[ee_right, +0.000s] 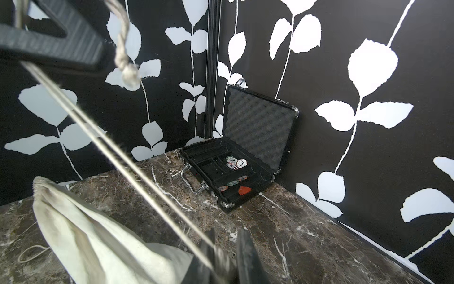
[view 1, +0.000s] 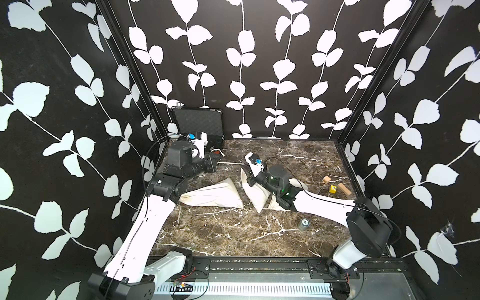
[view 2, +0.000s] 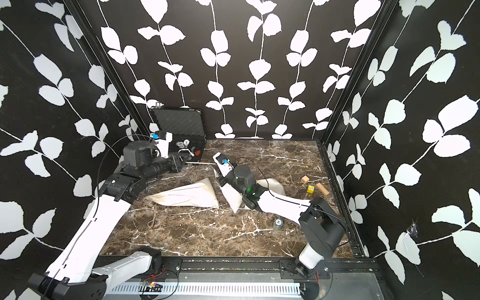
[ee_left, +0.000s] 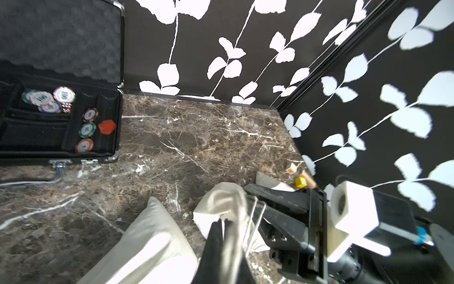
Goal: Close the soil bag
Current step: Frap the soil bag at the center of the board.
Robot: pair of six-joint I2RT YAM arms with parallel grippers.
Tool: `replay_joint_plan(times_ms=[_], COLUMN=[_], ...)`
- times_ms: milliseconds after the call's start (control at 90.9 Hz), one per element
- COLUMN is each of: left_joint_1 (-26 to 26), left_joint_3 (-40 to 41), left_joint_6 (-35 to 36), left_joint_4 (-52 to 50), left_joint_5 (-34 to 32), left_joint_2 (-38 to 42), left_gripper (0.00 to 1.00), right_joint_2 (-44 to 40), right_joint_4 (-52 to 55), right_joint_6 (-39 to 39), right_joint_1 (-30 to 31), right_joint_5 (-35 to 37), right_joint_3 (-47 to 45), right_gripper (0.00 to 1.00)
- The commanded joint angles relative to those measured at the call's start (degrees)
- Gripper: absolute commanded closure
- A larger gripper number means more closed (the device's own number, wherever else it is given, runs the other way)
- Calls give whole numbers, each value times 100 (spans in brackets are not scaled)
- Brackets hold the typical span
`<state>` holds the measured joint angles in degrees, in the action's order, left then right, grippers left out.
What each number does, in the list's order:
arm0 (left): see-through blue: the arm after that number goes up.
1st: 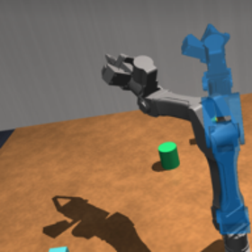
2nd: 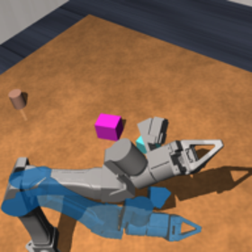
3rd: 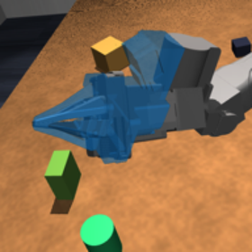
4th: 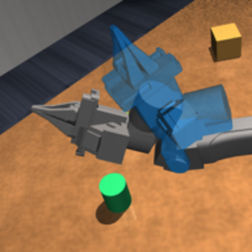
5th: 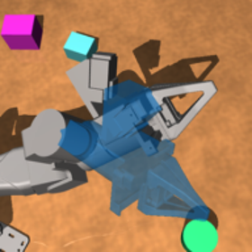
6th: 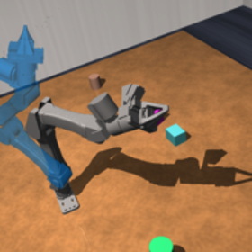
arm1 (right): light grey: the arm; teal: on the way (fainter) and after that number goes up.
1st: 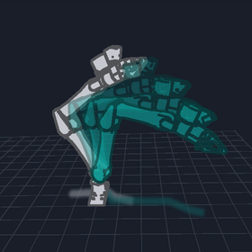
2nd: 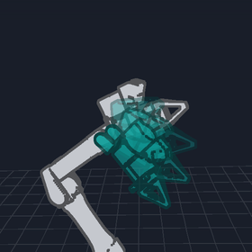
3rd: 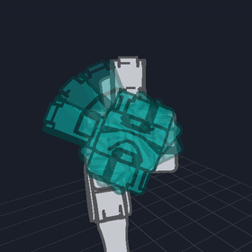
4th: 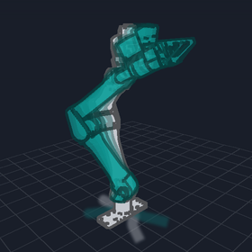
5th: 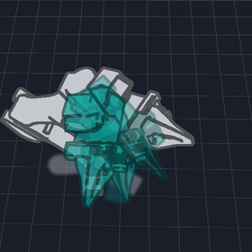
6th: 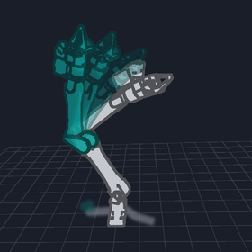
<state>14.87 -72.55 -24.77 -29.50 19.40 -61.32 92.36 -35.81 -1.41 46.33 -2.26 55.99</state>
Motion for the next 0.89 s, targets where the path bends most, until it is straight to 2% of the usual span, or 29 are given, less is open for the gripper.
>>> replay_joint_plan(times_ms=[0,132,297,407,583,704,880], left_joint_1=[-718,-723,-723,-723,-723,-717,-718], left_joint_3=[-280,-54,238,469,600,695,947], left_joint_6=[-214,-93,17,34,55,42,-140], left_joint_4=[1037,916,895,926,944,967,1133], left_joint_5=[-806,-824,-396,-283,-277,-86,243], left_joint_2=[841,911,986,1086,1210,1203,1205], left_gripper=[100,100,100,100,100,100,100], right_joint_2=[374,272,137,126,288,86,-215], right_joint_4=[3058,2968,2822,2686,2781,2620,2091], right_joint_6=[428,375,237,14,-42,-107,-433], right_joint_1=[-1429,-1442,-1328,-1101,-1038,-944,-338], right_joint_5=[2627,2193,1364,1367,1734,1337,1092], right_joint_3=[-587,-466,-357,-290,-119,-181,-215], right_gripper=[80,77,70,63,62,57,43])
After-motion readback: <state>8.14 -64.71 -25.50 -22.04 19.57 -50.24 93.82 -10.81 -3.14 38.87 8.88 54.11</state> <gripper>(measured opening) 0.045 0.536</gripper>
